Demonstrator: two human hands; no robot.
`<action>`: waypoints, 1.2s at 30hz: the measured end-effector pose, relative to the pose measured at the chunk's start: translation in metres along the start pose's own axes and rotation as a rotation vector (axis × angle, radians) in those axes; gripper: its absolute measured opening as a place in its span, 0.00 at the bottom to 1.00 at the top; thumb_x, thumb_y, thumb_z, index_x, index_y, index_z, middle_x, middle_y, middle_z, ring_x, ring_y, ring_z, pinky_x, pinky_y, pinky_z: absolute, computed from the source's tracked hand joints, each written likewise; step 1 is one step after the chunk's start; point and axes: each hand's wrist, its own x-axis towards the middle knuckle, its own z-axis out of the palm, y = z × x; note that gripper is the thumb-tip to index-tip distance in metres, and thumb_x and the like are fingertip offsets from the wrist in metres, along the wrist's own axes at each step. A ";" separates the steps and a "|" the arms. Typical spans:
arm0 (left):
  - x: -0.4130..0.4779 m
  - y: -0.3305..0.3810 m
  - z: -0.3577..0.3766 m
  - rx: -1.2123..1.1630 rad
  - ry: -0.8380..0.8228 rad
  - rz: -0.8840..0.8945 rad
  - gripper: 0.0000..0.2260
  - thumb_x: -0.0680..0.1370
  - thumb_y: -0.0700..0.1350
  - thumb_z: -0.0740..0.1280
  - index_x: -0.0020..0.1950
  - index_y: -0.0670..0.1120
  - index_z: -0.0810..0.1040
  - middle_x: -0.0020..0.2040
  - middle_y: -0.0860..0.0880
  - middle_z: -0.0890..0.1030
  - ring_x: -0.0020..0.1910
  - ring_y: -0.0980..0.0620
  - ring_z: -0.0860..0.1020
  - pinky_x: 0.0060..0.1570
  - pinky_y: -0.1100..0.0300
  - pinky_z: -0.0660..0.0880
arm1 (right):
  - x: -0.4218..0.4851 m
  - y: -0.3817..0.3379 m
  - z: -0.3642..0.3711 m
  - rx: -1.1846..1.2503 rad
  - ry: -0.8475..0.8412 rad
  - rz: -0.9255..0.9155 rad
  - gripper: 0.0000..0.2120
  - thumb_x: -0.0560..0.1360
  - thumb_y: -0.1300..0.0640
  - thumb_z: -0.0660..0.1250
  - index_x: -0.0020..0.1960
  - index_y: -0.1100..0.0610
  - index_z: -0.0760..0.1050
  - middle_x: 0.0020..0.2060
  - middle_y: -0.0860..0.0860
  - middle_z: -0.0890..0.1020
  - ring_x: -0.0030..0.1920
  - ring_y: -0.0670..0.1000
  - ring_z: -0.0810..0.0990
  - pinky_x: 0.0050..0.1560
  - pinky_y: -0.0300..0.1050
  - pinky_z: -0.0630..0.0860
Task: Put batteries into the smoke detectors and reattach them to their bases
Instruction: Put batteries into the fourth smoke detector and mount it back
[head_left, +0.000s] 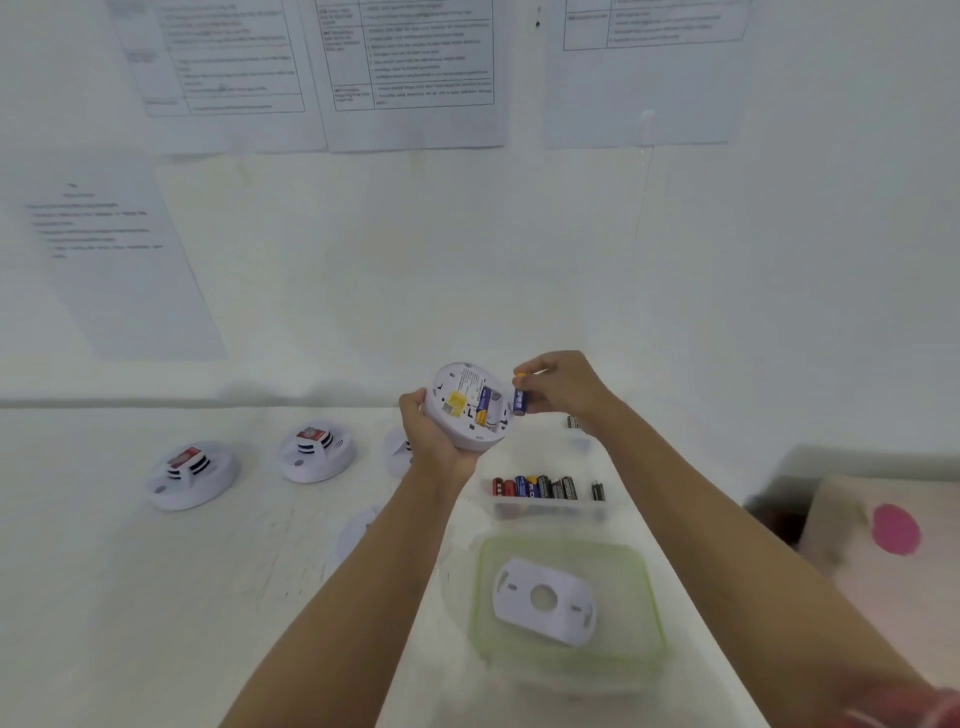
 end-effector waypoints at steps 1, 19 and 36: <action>-0.005 0.001 -0.002 -0.007 -0.016 -0.008 0.22 0.76 0.55 0.49 0.59 0.46 0.74 0.57 0.40 0.74 0.60 0.39 0.70 0.65 0.42 0.63 | -0.009 -0.003 0.004 -0.002 -0.019 -0.013 0.11 0.72 0.67 0.69 0.53 0.69 0.76 0.35 0.56 0.80 0.32 0.51 0.80 0.37 0.40 0.81; -0.082 0.024 -0.035 0.056 -0.060 -0.152 0.22 0.76 0.55 0.47 0.52 0.43 0.75 0.46 0.42 0.74 0.42 0.44 0.72 0.48 0.52 0.68 | -0.097 -0.001 0.077 -0.244 0.068 -0.052 0.08 0.69 0.62 0.73 0.43 0.60 0.74 0.30 0.53 0.79 0.25 0.46 0.78 0.33 0.39 0.78; -0.089 0.019 -0.024 0.082 -0.048 -0.093 0.21 0.76 0.53 0.48 0.50 0.44 0.76 0.47 0.41 0.76 0.44 0.44 0.74 0.50 0.49 0.70 | -0.105 -0.004 0.067 -0.402 0.097 -0.157 0.16 0.68 0.62 0.74 0.53 0.66 0.80 0.47 0.61 0.83 0.34 0.45 0.75 0.34 0.29 0.70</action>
